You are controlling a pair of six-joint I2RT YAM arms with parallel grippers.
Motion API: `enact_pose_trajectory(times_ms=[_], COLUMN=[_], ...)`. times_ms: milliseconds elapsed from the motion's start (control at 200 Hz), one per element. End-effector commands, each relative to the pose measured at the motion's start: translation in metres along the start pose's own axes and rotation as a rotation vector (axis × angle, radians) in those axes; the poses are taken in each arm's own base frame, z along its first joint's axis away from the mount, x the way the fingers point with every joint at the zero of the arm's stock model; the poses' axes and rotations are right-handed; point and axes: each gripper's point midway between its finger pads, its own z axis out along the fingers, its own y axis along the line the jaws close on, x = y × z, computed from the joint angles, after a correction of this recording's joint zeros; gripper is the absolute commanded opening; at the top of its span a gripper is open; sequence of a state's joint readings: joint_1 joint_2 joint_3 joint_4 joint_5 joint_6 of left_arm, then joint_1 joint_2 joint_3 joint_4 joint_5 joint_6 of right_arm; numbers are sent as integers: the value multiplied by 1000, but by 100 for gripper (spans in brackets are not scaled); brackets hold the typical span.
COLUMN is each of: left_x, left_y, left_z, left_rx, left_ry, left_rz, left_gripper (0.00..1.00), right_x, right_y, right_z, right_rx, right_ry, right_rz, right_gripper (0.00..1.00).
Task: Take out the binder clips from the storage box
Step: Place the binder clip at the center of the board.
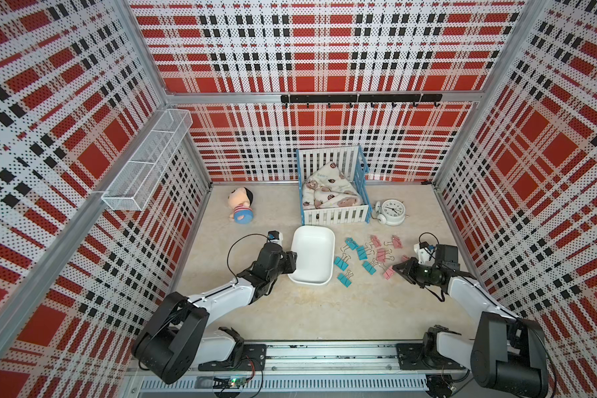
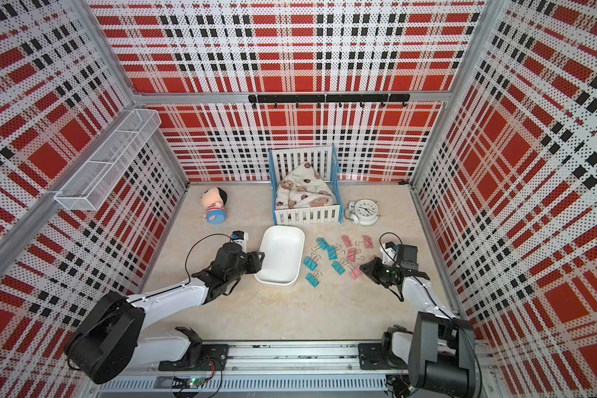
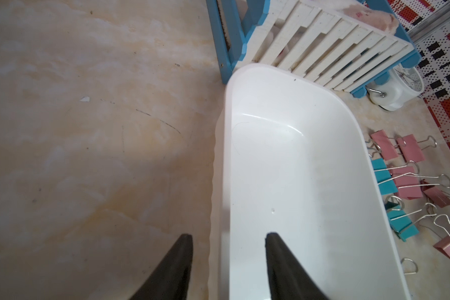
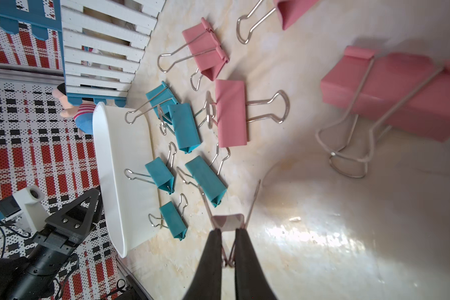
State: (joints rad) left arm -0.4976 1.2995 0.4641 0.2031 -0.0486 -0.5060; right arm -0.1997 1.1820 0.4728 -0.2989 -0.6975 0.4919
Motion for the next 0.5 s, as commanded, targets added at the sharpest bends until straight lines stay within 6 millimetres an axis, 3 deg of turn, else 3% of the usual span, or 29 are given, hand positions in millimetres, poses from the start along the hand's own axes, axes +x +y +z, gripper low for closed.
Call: enact_pose_trajectory(times_ms=[0,496], left_x=[2,2], left_y=[1,2], left_z=[2,1], left_rx=[7,5], left_ry=[-2,-2], left_rz=[7,6], left_gripper=[52,52], right_x=[-4,12], right_y=[2,-39], right_z=[0,11], right_rx=[-24,78], right_ry=[-13,33], right_rz=[-15,57], right_gripper=[13,19])
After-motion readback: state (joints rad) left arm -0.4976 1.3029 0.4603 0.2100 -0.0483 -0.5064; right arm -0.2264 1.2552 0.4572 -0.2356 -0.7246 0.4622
